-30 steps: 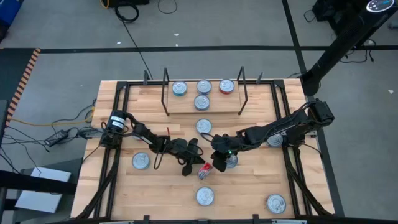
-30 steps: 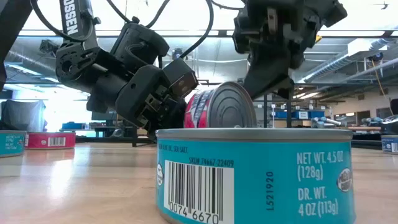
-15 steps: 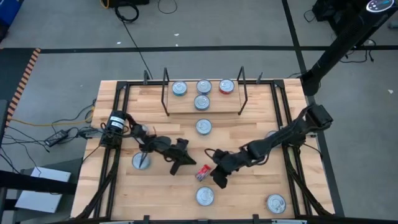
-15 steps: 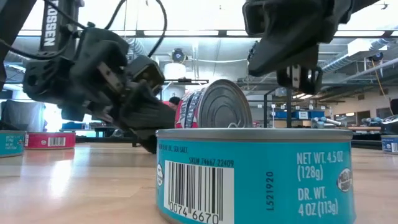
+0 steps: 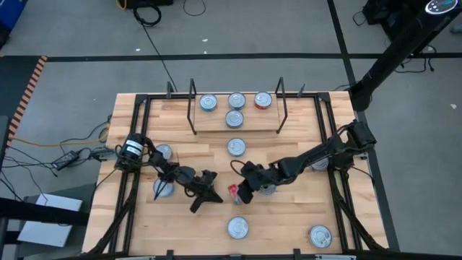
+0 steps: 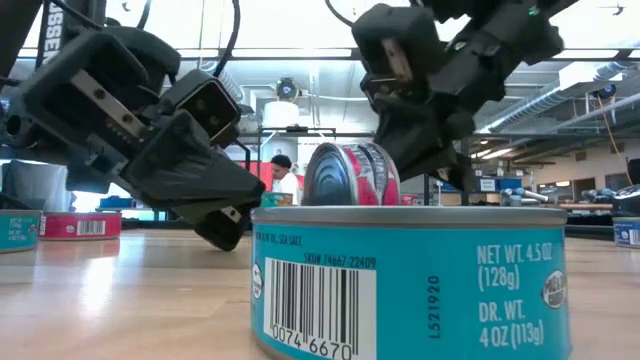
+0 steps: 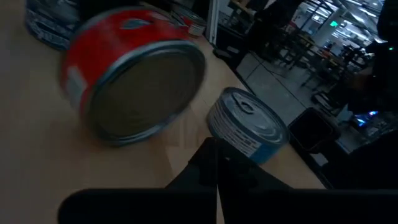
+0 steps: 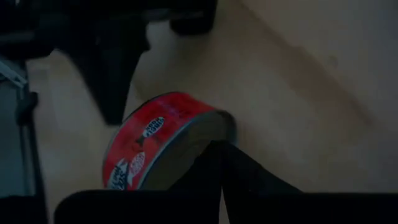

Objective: Stack canned seafood by type on shelf
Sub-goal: Put the center red tuna can on the shelf aligned with the red tuna can

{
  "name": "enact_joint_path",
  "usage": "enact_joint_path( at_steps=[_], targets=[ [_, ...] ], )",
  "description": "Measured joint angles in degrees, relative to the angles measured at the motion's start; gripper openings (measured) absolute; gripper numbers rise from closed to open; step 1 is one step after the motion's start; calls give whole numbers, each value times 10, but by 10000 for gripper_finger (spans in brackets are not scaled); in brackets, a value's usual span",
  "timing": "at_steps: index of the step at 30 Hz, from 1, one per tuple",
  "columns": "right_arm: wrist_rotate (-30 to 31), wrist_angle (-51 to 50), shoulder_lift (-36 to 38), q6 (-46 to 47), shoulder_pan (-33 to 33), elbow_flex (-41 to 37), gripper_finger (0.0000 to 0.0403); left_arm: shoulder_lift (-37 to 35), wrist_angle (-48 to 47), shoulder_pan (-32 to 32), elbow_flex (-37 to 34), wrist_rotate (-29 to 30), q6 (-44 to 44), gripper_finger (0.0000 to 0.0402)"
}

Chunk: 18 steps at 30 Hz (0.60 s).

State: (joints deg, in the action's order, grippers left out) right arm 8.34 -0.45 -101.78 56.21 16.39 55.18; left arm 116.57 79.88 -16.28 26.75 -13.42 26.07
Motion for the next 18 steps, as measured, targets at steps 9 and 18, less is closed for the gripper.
enact_joint_path(
  at_steps=[9, 18],
  targets=[
    [-38, -47, 52, -91, -49, 0, 32, 1, -1, -22, 26, 110, 32, 1],
    [5, -93, 104, -82, -4, 31, 152, 1, -3, -14, 25, 184, 35, 1]
  ],
)
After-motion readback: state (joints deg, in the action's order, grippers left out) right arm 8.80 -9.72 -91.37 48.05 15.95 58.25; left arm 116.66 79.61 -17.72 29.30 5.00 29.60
